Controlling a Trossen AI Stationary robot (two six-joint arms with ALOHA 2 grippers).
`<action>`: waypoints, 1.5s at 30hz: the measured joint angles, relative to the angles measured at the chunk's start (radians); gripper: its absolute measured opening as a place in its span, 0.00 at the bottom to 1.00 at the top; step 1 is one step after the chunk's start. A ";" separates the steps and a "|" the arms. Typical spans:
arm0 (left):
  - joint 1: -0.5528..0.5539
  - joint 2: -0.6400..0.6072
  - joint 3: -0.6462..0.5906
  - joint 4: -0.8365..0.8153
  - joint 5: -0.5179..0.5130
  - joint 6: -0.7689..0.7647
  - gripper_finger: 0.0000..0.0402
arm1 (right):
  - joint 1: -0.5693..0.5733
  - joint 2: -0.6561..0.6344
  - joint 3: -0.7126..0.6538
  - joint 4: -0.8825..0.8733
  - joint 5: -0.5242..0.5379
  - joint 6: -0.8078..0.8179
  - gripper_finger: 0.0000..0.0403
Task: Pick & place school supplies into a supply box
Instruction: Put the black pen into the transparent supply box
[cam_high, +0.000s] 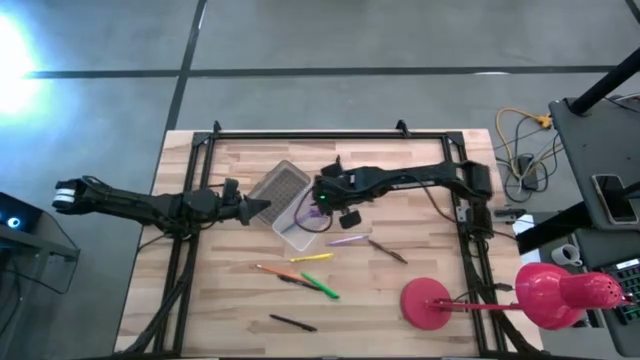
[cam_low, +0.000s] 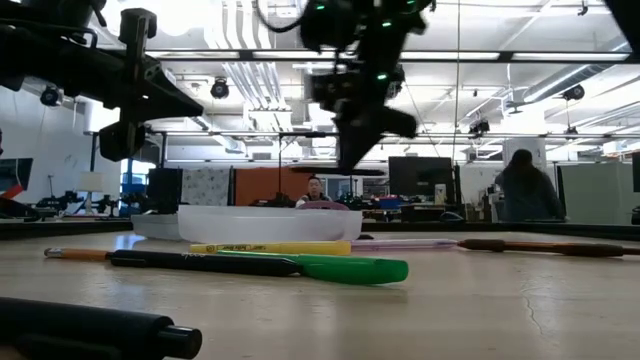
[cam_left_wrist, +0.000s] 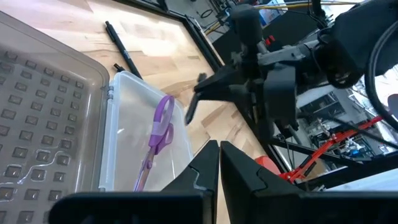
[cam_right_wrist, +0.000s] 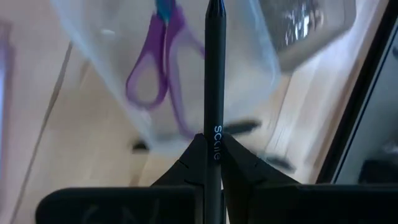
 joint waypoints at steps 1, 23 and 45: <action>0.000 0.000 0.002 0.001 0.000 0.000 0.00 | 0.002 0.026 0.035 -0.013 0.000 -0.012 0.03; 0.000 0.000 -0.003 0.000 0.000 -0.005 0.00 | 0.002 0.368 0.365 -0.106 -0.126 -0.058 0.06; 0.000 0.000 -0.004 0.000 0.000 -0.004 0.00 | -0.012 0.345 0.482 -0.183 -0.193 0.069 0.13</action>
